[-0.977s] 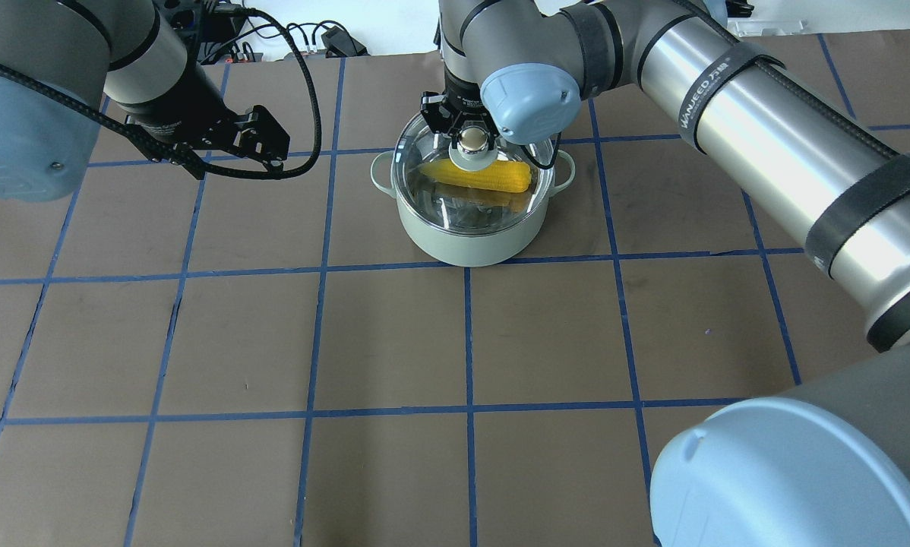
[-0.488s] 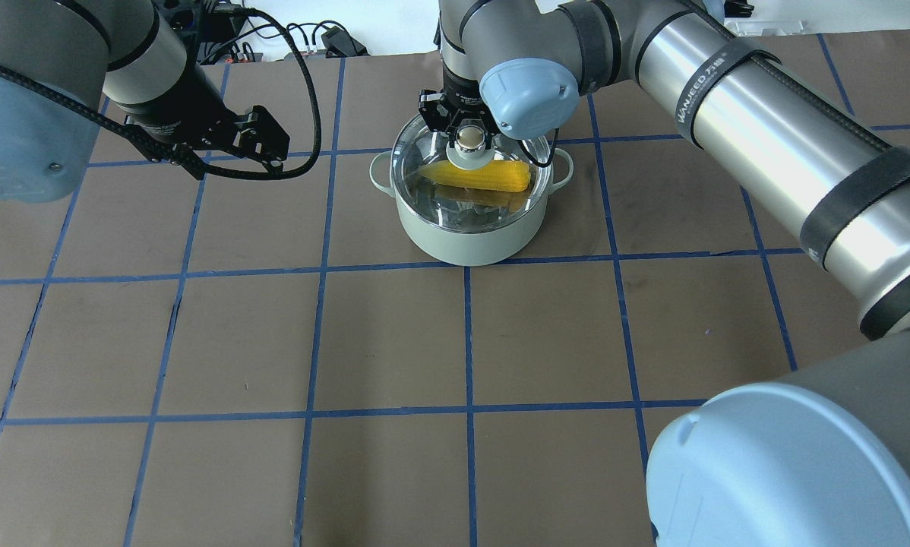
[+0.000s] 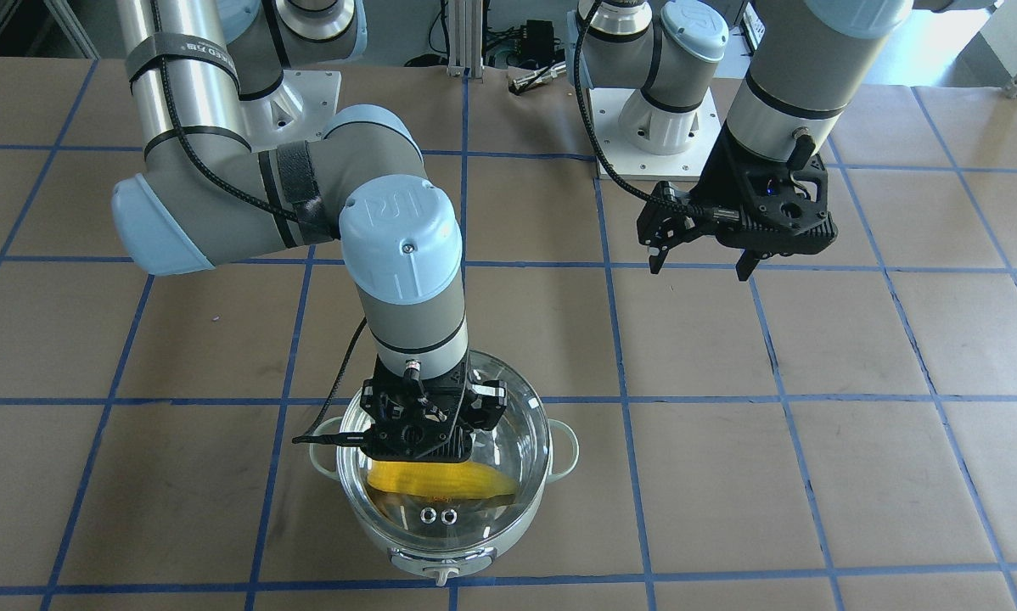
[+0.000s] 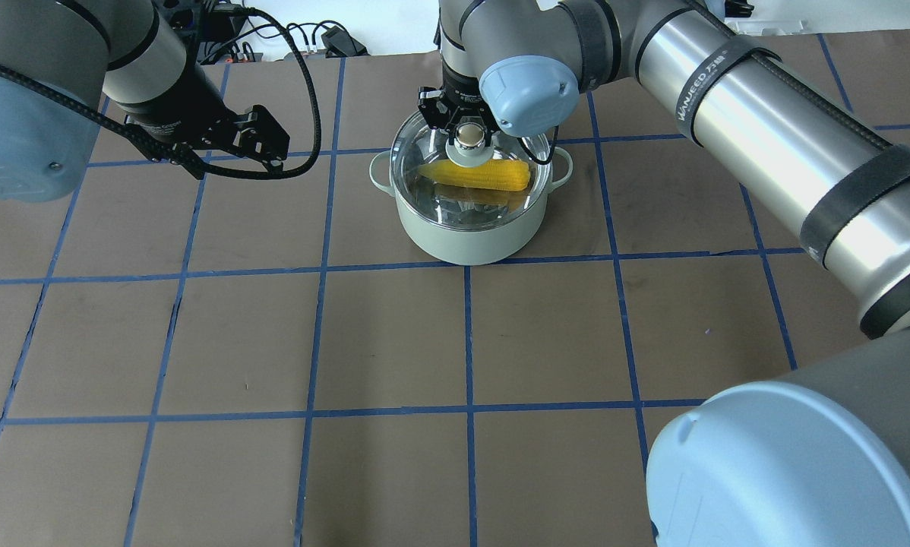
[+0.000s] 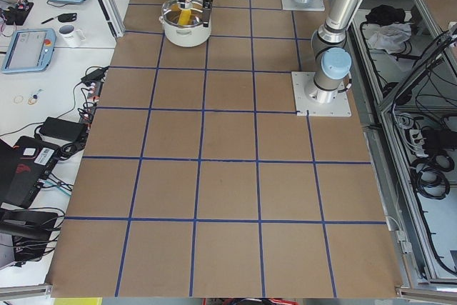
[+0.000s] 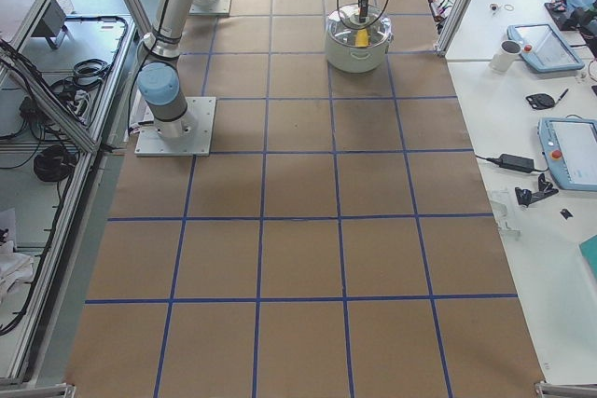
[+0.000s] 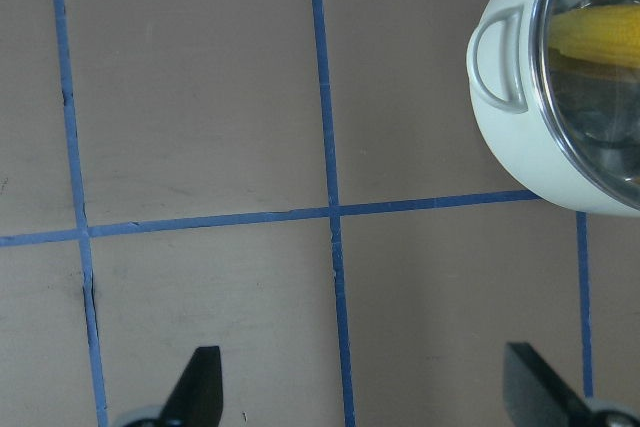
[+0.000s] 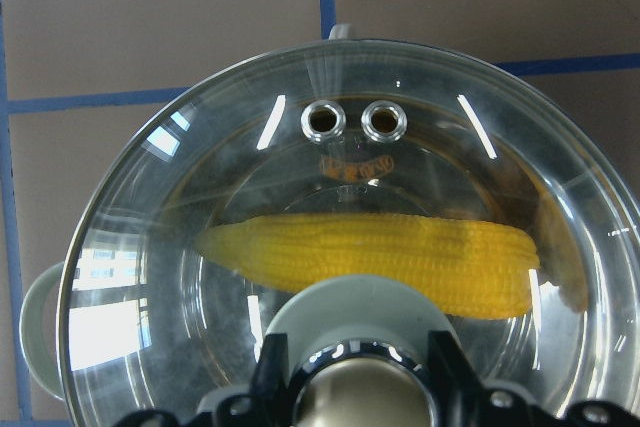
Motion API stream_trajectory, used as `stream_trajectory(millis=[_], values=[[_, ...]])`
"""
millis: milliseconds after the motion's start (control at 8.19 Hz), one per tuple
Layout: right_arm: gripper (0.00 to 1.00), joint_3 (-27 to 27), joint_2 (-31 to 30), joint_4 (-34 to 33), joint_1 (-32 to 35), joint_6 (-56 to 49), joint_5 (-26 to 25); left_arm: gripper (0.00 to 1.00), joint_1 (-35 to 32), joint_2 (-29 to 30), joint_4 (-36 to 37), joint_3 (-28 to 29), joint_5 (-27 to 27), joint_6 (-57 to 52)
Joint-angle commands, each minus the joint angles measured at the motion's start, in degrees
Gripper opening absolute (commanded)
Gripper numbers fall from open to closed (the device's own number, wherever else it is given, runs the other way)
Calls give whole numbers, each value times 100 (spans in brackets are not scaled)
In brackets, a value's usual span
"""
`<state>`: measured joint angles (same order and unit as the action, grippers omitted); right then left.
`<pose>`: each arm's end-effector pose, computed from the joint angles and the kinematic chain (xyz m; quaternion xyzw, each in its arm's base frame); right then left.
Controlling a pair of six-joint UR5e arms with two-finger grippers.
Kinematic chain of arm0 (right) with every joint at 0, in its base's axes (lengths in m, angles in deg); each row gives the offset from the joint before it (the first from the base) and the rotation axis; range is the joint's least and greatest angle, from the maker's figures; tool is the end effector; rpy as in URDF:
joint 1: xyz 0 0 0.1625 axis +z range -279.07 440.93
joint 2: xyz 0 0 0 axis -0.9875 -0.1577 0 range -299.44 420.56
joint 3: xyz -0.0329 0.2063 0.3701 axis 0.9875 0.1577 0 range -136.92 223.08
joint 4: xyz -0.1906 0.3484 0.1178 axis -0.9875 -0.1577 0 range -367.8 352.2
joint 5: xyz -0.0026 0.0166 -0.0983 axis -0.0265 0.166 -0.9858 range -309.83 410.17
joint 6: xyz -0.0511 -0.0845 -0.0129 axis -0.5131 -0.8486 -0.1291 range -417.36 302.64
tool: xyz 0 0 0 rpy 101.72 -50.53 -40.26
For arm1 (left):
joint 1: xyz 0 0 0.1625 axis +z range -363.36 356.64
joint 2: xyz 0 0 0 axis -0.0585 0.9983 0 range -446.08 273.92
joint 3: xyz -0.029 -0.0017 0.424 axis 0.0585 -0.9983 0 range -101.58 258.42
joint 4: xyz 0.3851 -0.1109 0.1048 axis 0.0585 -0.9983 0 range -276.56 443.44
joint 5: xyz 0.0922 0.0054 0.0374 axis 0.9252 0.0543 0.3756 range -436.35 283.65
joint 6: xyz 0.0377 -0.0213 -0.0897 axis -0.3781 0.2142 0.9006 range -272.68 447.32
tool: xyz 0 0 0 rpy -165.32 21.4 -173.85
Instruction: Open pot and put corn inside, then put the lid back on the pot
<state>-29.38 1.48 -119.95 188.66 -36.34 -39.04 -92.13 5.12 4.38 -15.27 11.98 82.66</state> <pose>0.3455 -0.6388 0.3531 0.0280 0.9967 -0.0698 0.0318 -0.1252 -0.5121 0.4654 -0.0307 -0.9980 0.0534 0.0118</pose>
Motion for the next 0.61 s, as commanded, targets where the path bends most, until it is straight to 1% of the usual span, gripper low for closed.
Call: stream_trajectory(millis=[0, 366, 488], values=[[25, -14, 10, 0, 2, -1, -9, 100, 0, 3, -3, 0, 0, 0], [27, -23, 36, 0, -6, -62, 0, 100, 0, 3, -3, 0, 0, 0], [43, -23, 45, 0, -6, -63, 0, 100, 0, 3, -3, -9, 0, 0]])
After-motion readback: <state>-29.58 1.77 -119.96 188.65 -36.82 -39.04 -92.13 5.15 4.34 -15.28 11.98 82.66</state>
